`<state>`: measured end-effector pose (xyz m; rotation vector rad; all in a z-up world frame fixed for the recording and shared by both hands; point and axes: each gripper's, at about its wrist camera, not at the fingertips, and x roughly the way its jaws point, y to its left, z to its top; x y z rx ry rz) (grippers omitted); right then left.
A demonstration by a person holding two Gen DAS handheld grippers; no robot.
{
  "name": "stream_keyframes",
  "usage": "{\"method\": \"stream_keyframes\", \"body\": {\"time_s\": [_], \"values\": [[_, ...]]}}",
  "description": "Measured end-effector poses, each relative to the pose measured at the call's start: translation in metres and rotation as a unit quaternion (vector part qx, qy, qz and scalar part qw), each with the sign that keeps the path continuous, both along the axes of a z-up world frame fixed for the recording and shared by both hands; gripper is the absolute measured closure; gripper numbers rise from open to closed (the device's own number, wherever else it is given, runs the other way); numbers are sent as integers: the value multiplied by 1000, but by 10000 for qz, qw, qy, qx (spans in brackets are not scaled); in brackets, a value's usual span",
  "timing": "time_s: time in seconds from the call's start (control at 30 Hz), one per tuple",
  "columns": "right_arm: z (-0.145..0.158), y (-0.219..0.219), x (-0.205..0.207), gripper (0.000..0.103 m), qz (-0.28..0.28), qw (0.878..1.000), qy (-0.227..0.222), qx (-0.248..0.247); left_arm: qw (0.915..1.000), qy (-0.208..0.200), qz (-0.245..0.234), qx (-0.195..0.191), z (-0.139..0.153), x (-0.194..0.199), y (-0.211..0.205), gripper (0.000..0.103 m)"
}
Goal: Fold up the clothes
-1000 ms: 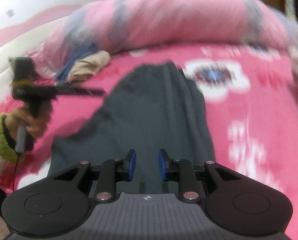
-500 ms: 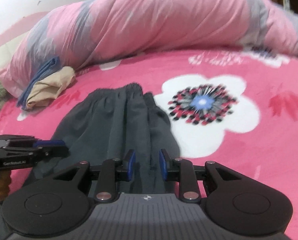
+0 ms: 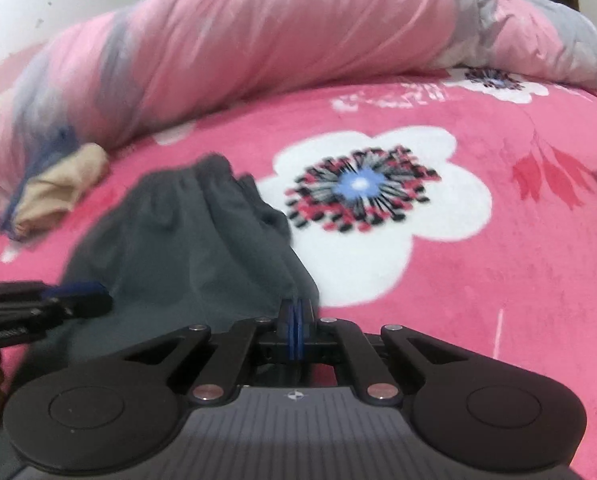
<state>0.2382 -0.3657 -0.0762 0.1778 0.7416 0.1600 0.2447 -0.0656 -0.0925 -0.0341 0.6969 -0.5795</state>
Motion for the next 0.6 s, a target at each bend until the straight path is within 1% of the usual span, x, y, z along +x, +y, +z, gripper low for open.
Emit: {"method": "stream_keyframes", "body": {"time_s": [0.07, 0.23, 0.37, 0.5, 0.6], "values": [[-2, 1, 0, 102, -49, 10000, -52, -65, 10000, 53, 33, -3, -2, 2, -1, 84], [-1, 5, -4, 102, -150, 9994, -69, -308, 9998, -69, 22, -168, 11, 0, 3, 84], [-1, 5, -5, 102, -219, 9992, -15, -329, 9995, -130, 22, -276, 23, 7, -1, 84], [-1, 8, -7, 102, -214, 9989, -34, -412, 9989, -208, -110, -412, 33, 28, -23, 84], [0, 6, -9, 102, -222, 9990, -32, -381, 9981, -163, -227, -554, 31, 51, -46, 84]]}}
